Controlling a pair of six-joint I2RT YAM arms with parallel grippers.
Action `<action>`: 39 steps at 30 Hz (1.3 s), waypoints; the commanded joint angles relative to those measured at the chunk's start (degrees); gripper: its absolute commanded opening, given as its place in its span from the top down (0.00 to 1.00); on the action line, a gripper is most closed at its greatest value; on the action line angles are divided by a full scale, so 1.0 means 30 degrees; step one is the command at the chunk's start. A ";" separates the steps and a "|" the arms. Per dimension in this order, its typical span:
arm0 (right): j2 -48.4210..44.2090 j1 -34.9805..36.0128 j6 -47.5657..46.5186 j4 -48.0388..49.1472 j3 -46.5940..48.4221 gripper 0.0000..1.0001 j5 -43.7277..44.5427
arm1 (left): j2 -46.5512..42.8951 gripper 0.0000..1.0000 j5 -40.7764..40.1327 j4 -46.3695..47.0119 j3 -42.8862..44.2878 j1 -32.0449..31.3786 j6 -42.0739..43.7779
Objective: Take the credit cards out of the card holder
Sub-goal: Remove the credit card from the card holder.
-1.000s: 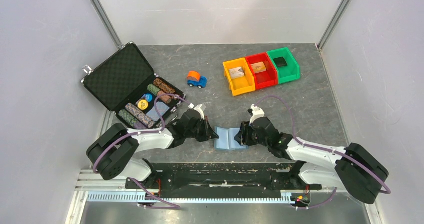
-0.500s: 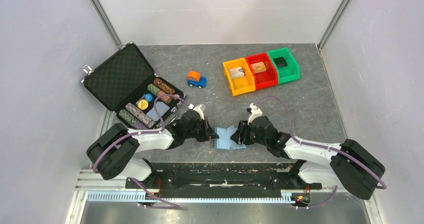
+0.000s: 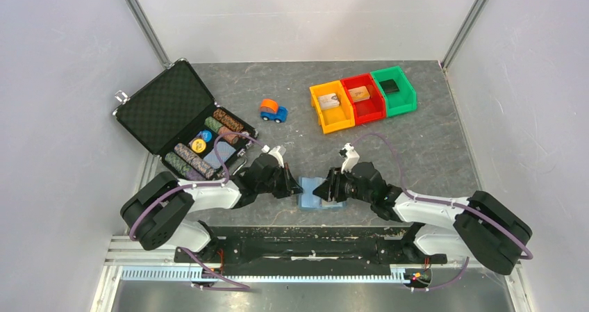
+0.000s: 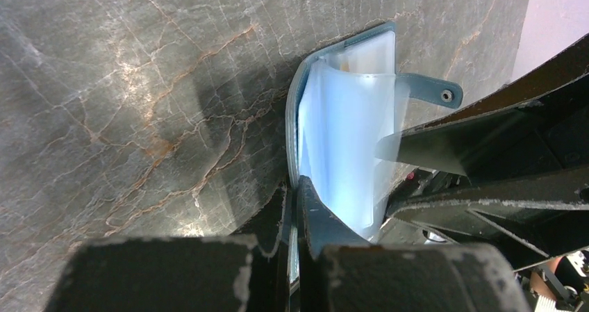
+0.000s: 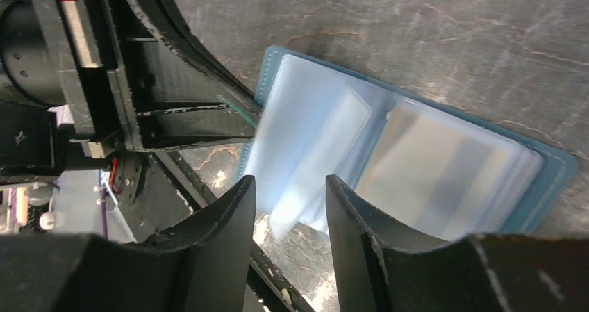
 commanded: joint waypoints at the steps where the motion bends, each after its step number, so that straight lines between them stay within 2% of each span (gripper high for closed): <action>1: 0.0551 0.0086 0.0251 0.2686 -0.0155 0.56 -0.1506 | 0.0078 0.95 0.0321 0.0715 -0.0144 -0.0190 -0.0665; 7: 0.1077 0.0092 0.0244 0.3545 -0.0287 0.55 -0.1706 | -0.0086 0.89 0.0297 0.0707 -0.0245 -0.0223 -0.0888; 13: 0.1913 0.0100 0.0259 0.3640 -0.0274 0.57 -0.1592 | -0.0833 0.70 -0.0615 -0.0209 -0.0351 -0.0223 -0.1421; 21: 0.0409 0.0071 -0.0945 0.0576 0.0220 0.57 0.0005 | -0.2738 0.42 -0.1755 -0.1414 -0.0439 -0.0223 -0.1347; 26: -0.1121 -0.0035 -0.1773 -0.1702 0.0487 0.57 0.1484 | -0.3124 0.33 -0.1794 -0.1498 -0.0327 -0.0223 -0.0757; 33: -0.1553 -0.0083 -0.2075 -0.2504 0.0569 0.57 0.1957 | -0.1521 0.27 -0.0821 -0.1054 0.0306 -0.0224 0.0085; 39: -0.2201 -0.0333 -0.2528 -0.4029 0.0693 0.53 0.3483 | -0.0548 0.33 -0.0286 -0.0148 0.0184 -0.0223 0.0093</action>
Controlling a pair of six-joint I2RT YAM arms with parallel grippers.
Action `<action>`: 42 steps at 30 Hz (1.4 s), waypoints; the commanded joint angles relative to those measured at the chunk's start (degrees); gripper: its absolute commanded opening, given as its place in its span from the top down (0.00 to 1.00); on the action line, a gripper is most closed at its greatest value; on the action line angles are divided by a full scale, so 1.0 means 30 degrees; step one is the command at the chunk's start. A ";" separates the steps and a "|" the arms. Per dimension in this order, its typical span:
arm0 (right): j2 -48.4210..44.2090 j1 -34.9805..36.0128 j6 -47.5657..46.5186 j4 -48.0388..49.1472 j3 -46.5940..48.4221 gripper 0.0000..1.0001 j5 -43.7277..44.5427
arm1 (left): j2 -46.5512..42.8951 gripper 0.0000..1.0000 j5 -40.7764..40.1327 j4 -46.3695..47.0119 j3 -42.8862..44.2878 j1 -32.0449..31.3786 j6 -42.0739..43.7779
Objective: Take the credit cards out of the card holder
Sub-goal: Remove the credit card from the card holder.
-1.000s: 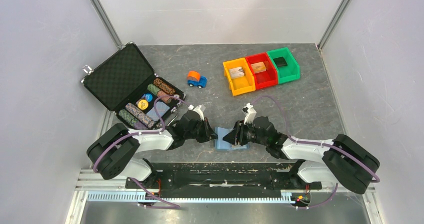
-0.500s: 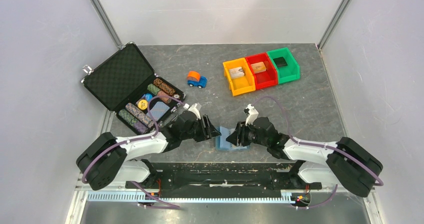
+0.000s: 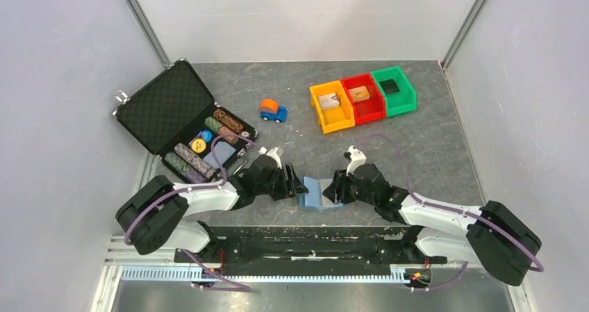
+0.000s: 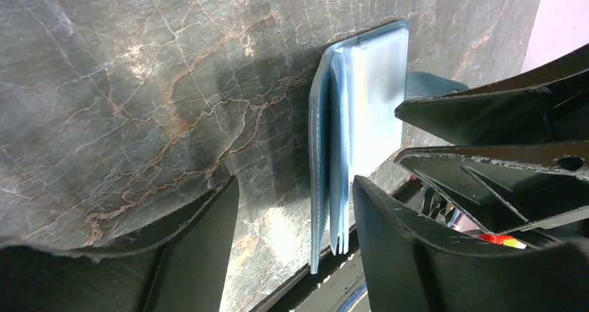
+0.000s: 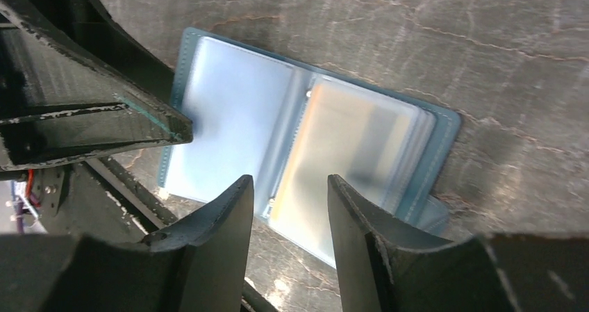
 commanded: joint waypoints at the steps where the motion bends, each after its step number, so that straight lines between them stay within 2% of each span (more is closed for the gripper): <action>1: -0.0714 -0.0316 -0.0770 -0.1199 0.0788 0.53 0.1573 | 0.0479 0.36 0.0520 0.1258 0.0370 -0.0099 0.0711; 7: -0.0694 -0.0551 -0.1013 -0.1878 0.0700 0.51 0.2166 | 0.0746 0.51 0.0763 0.1646 0.0302 -0.0099 0.0683; 14: -0.0569 -0.0589 -0.0996 -0.1882 0.0612 0.50 0.2167 | 0.0774 0.79 0.0905 0.1814 0.0100 -0.0114 0.0627; 22: -0.0383 -0.0589 -0.0600 -0.1220 0.0436 0.51 0.1286 | 0.0843 0.97 0.1070 0.2362 -0.0154 -0.0101 0.0397; 42: -0.0547 -0.0589 0.0062 0.0860 0.0043 0.60 -0.0616 | 0.1038 0.98 0.1182 0.2823 -0.0400 -0.0099 0.0097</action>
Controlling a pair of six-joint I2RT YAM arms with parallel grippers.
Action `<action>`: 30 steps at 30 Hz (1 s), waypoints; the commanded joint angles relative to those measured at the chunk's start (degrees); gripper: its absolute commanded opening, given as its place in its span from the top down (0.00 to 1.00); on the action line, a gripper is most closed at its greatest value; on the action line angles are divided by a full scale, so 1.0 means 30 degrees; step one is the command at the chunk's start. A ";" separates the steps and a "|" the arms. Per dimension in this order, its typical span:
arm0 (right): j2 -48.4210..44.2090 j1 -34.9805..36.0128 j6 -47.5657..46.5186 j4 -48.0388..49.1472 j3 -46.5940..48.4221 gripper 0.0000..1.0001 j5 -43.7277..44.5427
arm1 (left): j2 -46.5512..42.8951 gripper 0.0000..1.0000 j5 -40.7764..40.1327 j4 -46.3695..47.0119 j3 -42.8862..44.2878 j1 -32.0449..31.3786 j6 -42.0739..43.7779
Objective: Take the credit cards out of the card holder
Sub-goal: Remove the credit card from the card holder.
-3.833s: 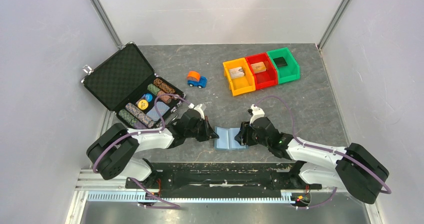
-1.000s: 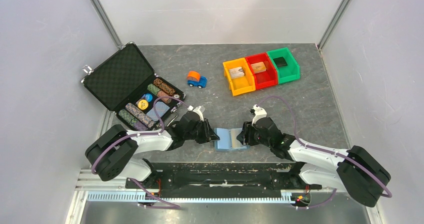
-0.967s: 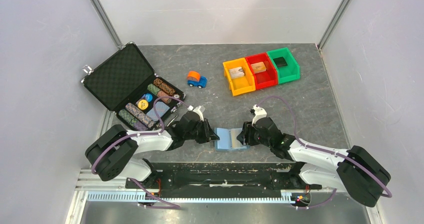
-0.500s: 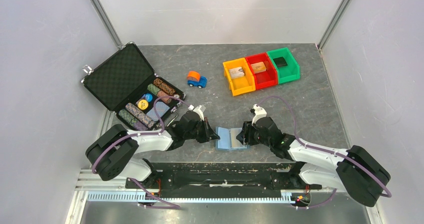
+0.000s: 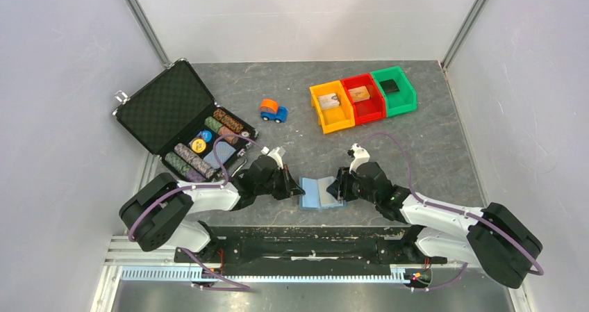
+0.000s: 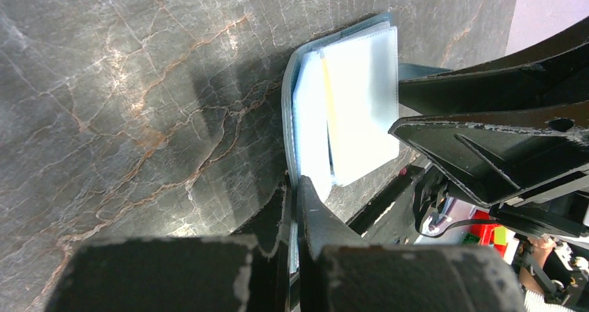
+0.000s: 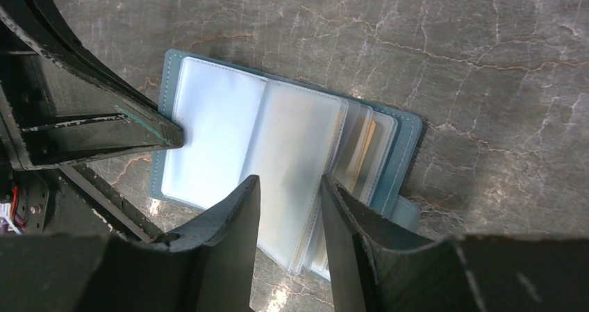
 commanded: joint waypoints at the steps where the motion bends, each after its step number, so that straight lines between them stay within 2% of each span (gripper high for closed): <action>1: -0.0179 0.0060 0.0430 0.1651 -0.0046 0.61 -0.1294 | 0.0255 0.98 0.0254 0.0829 -0.0137 -0.0099 0.0010; 9: 0.0162 0.0046 0.0629 0.3078 -0.0352 0.55 -0.2722 | 0.0213 0.97 0.0243 0.0863 -0.0181 -0.0106 -0.0020; 21: 0.0649 0.0038 0.0517 0.2951 -0.0231 0.52 -0.3231 | 0.0186 0.97 0.0210 0.0918 -0.0269 -0.0107 -0.0108; 30: 0.0149 0.0037 0.0866 0.4626 -0.0662 0.66 -0.4003 | 0.0169 0.96 0.0166 0.0909 -0.0401 -0.0107 -0.0166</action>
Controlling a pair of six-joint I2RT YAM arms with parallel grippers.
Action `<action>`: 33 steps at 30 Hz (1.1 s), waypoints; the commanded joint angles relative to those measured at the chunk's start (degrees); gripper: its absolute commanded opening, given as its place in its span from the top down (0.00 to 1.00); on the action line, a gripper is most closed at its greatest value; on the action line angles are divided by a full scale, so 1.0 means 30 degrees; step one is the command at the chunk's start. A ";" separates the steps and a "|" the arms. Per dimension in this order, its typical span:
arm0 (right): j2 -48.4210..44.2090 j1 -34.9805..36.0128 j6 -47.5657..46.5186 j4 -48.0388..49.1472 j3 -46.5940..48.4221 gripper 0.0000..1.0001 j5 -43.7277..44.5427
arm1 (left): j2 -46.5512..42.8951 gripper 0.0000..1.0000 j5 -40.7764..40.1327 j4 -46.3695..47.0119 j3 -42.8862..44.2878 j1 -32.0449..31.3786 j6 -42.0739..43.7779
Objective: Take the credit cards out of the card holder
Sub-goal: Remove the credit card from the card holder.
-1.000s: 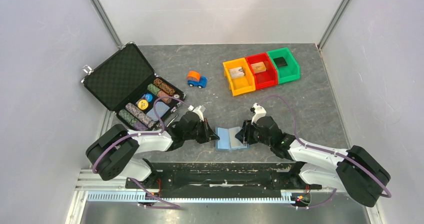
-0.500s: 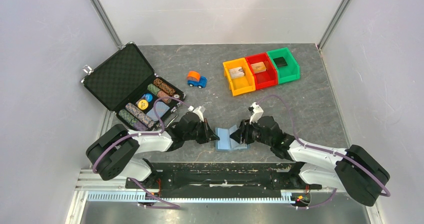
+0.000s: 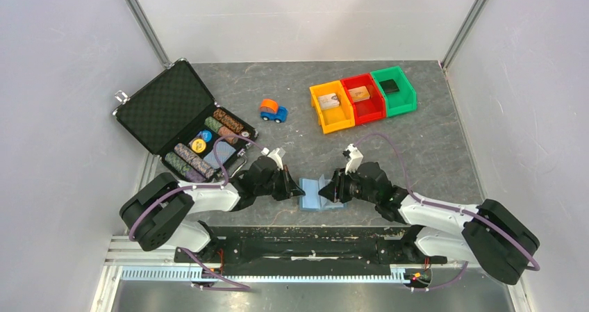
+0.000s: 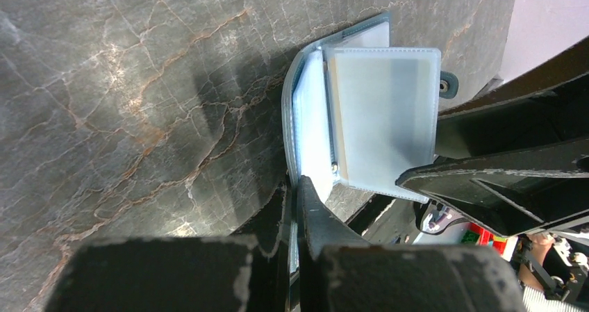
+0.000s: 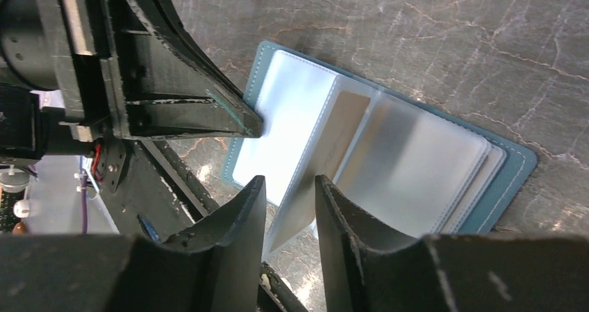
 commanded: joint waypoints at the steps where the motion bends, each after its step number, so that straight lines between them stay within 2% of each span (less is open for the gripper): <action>1: -0.0583 0.0075 0.0374 0.2038 -0.0409 0.68 -0.0558 | 0.0090 0.96 0.0002 0.0633 -0.0259 -0.0085 -0.0152; 6: -0.0254 0.0078 0.0727 0.2683 -0.0601 0.79 -0.0691 | 0.0075 0.97 -0.0002 0.0717 -0.0328 -0.0077 -0.0239; 8: -0.0008 0.0074 0.0938 0.3152 -0.0699 0.80 -0.0911 | 0.0044 0.96 0.0028 0.0727 -0.0321 -0.0085 -0.0240; 10: 0.0208 0.0074 0.1192 0.3662 -0.0766 0.77 -0.1205 | 0.0037 0.96 0.0028 0.0719 -0.0321 -0.0085 -0.0213; 12: 0.0429 0.0081 0.1392 0.4008 -0.0791 0.69 -0.1442 | 0.0059 0.96 0.0035 0.0704 -0.0321 -0.0085 -0.0232; 14: 0.0562 0.0092 0.1570 0.4353 -0.0862 0.67 -0.1541 | 0.0076 0.96 0.0067 0.0719 -0.0322 -0.0085 -0.0210; 20: 0.0753 0.0076 0.1840 0.4884 -0.0960 0.83 -0.1618 | 0.0069 0.96 0.0080 0.0728 -0.0359 -0.0085 -0.0210; 24: 0.1052 0.0074 0.1873 0.4779 -0.0933 0.87 -0.1541 | -0.0013 0.96 0.0081 0.0722 -0.0409 -0.0085 -0.0211; 27: 0.1198 0.0076 0.1833 0.4399 -0.0851 0.85 -0.1273 | -0.0095 0.95 0.0089 0.0713 -0.0438 -0.0085 -0.0239; 33: 0.1316 0.0079 0.1424 0.3351 -0.0574 0.69 -0.0798 | -0.0272 0.86 0.0001 0.0706 -0.0526 -0.0085 -0.0324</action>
